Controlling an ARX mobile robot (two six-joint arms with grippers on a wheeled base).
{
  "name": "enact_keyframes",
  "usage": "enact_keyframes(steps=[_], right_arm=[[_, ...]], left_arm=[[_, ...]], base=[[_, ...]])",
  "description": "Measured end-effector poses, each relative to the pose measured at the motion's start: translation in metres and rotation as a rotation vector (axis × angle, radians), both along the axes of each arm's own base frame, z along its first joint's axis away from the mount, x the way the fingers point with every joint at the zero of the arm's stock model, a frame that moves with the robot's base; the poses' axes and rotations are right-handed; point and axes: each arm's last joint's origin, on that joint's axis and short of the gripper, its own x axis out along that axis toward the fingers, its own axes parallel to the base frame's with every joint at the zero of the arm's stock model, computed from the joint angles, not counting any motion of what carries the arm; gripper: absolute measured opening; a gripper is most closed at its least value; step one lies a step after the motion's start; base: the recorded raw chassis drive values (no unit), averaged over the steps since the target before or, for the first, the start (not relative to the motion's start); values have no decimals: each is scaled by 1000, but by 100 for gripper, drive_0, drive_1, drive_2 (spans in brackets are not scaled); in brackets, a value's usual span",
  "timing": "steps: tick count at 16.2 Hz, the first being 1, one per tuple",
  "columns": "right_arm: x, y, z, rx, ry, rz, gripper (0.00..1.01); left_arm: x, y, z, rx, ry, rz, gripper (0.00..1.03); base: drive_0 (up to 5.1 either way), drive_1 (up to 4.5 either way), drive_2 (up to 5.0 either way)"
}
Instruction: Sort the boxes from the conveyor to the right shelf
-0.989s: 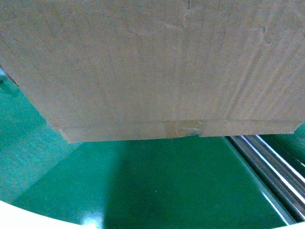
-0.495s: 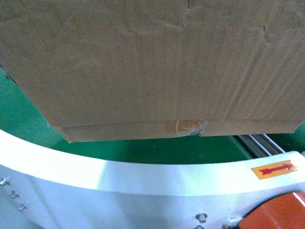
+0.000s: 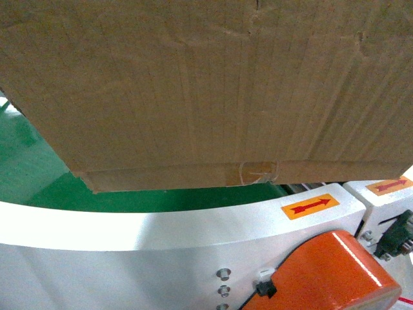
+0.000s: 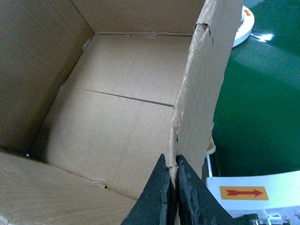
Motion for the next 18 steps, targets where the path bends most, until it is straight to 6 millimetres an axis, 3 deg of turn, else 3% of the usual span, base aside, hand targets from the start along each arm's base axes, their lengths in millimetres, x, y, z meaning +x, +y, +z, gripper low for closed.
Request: enact_keyframes(steps=[18], right_arm=[[0,0,0,0,1,0,2]], left_arm=[[0,0,0,1,1,0,3]], base=[[-148,-148,-148]])
